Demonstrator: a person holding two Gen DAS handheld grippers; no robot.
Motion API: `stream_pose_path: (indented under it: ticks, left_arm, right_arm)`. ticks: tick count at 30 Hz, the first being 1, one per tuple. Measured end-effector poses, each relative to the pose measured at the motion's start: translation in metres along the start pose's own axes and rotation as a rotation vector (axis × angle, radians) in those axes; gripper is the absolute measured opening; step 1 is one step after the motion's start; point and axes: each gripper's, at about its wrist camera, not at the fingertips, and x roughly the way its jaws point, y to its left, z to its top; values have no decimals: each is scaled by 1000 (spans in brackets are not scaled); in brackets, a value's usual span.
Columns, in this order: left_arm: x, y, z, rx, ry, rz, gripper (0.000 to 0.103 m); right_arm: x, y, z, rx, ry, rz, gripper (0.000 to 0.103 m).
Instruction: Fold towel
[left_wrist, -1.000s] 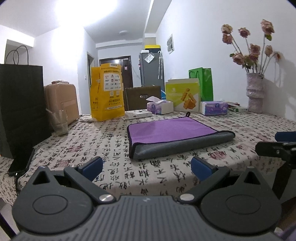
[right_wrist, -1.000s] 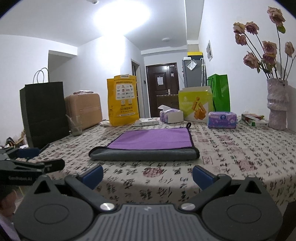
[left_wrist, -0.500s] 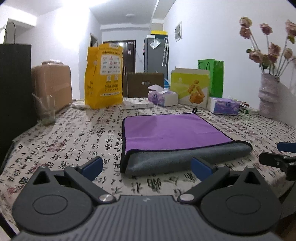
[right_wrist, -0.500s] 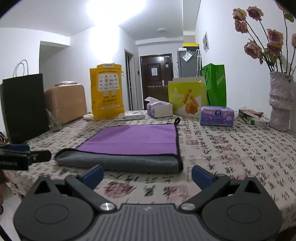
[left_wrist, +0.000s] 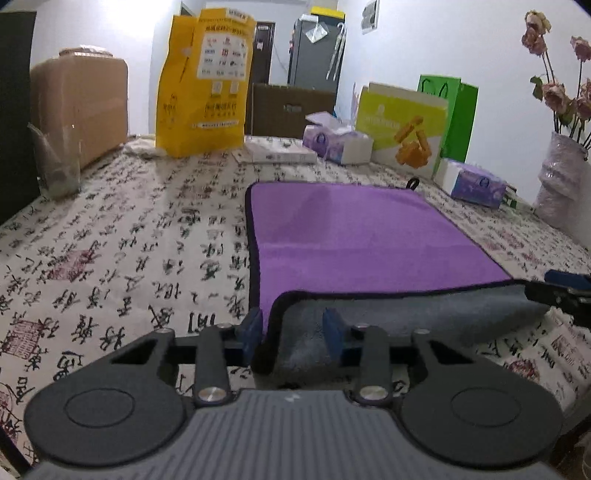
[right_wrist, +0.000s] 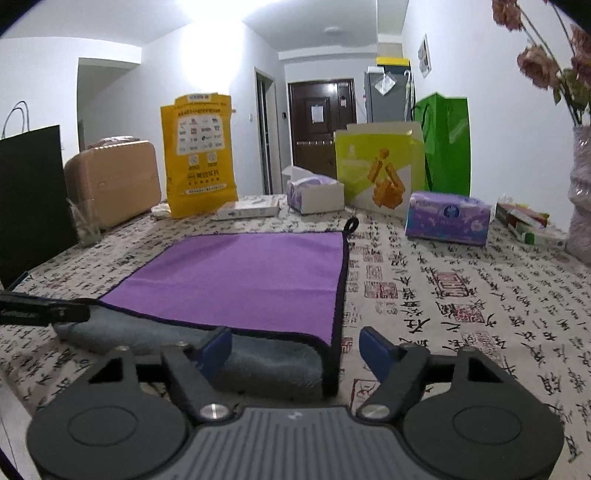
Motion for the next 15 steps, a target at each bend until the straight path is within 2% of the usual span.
stream_pose_path:
  ticks: [1,3,5,6,8,11,15]
  left_arm:
    - [0,1,-1,0,-3,-6,28]
    - [-1,1,-3,3,2,-17,17]
    - [-2,1,-2,5,5,-24,6]
    - [-2,1,-2,9,5,-18,6]
    - [-5,-1,-1,17,4,-9,5]
    - [-7,-4,6,33,-12,3,5]
    - [-2,-2,23,6,-26,4,4]
  right_arm:
    - [4,-2,0,4,10,3,70]
    - [9,-7,-2,13,39,23,54]
    - [14,-11,-3,26,70,39,30]
    - [14,-11,-4,26,70,38,27]
    - [13,-9,-4,11,75,45,11]
    - [13,-4,-1,-30,75,45,5]
    - [15,-5,12,-52,47,38,5]
